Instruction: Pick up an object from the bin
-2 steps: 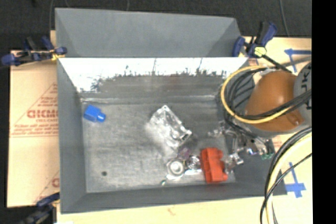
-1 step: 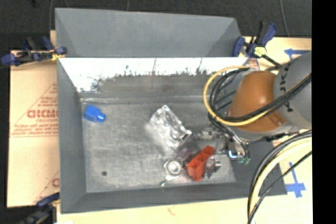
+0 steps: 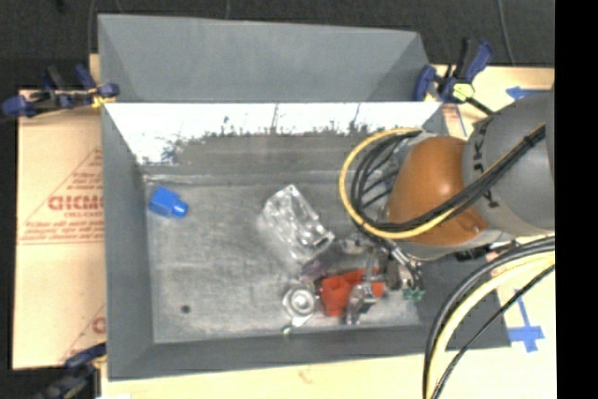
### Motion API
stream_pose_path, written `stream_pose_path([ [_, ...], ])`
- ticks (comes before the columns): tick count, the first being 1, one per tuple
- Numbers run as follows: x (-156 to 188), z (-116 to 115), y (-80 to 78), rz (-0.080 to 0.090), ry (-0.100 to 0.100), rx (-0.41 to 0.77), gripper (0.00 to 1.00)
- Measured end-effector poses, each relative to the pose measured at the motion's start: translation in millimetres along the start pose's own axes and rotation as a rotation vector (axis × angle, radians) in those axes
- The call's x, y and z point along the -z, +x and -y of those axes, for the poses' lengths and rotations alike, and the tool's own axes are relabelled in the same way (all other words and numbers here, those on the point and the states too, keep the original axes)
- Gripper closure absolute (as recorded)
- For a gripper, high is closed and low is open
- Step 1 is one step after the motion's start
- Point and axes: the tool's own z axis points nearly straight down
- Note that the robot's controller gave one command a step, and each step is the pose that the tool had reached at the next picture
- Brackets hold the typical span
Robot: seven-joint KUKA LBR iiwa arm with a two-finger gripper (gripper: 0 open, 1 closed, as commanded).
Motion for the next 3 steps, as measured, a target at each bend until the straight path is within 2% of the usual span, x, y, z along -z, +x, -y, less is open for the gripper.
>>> stream_pose_path([
  [1,3,0,-2.6,0.006,0.000,0.006,1.00],
  [2,123,-3,-12.6,-0.003,-0.006,-0.045,1.00],
  [3,206,3,-20.3,-0.001,-0.006,-0.024,1.00],
])
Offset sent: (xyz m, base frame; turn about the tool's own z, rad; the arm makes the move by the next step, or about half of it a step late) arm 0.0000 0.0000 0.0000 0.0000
